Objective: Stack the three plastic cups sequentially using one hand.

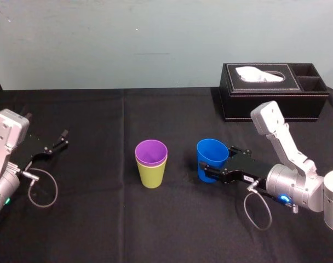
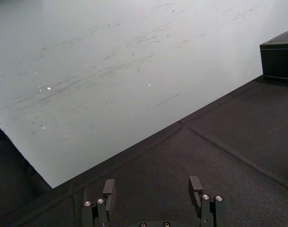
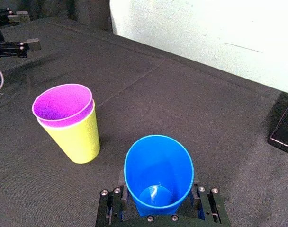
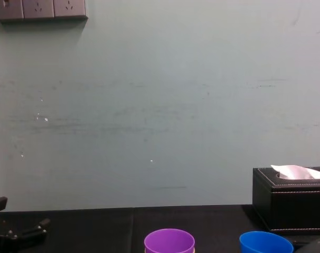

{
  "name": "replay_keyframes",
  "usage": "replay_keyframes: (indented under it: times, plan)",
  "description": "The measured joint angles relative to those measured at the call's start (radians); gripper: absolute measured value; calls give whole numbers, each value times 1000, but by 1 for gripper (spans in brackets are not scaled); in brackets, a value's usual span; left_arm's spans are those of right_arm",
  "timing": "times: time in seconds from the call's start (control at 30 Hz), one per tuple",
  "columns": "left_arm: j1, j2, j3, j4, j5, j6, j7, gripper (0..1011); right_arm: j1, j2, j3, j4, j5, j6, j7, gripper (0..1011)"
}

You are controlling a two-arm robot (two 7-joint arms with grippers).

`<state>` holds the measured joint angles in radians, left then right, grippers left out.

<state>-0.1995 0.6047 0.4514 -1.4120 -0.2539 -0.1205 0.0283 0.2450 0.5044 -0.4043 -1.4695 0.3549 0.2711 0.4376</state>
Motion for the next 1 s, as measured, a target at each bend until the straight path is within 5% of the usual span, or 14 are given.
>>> replay_keyframes:
  times: [0.3, 1.0]
  plan:
    - [0, 0, 0, 0, 0, 0, 0, 1010, -19, 13, 15, -38, -1, -7, -8, 726]
    - [0, 0, 0, 0, 0, 0, 0, 1010, -44, 97, 78, -302, 78, 68, -5, 726]
